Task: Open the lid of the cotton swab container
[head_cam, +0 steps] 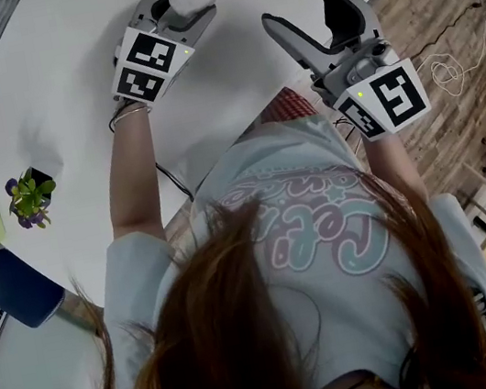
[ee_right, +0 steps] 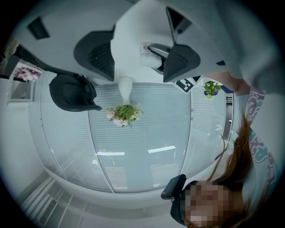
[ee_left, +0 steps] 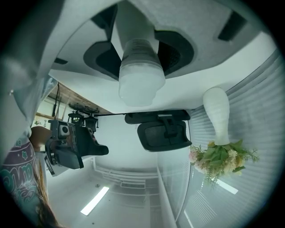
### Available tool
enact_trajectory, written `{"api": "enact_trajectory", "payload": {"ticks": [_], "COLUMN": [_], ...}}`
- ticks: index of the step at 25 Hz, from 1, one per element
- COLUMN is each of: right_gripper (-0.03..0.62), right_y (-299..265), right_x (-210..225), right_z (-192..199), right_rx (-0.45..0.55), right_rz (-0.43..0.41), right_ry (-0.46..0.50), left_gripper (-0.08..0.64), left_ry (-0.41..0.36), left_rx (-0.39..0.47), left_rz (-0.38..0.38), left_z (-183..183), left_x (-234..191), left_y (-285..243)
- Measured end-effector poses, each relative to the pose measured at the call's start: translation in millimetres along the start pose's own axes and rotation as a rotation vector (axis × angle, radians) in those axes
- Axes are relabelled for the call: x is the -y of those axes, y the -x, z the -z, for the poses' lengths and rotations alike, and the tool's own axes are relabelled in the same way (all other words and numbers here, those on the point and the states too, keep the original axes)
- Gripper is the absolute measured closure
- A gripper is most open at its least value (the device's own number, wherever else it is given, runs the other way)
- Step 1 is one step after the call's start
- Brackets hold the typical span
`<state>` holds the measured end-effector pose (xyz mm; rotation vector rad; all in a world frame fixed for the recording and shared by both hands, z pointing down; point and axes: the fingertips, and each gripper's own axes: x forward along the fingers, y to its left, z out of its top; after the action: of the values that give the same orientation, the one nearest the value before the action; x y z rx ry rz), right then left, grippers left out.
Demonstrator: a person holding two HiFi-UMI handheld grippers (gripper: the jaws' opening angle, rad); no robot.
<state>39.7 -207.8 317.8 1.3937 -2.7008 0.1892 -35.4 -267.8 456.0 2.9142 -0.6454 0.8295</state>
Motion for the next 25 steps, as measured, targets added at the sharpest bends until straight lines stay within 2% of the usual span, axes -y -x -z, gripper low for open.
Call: {"api": "enact_trajectory", "payload": {"ticks": [8,25], "right_gripper": [0.261,0.262], "right_y": [-3,-20], "right_x": [2,17], "right_z": [-2,-16], "right_rx": [0.015,0.023], "right_rz": [-0.032,-0.205], "right_ry": [-0.004,0.017], "left_gripper": [0.360,0.367], "left_ry": [-0.016,0.035], "left_rx": [-0.004,-0.012], "left_rz": [0.003,-0.051], "left_z": [-1,-4], "left_x": [4,8], "left_y": [1,5]}}
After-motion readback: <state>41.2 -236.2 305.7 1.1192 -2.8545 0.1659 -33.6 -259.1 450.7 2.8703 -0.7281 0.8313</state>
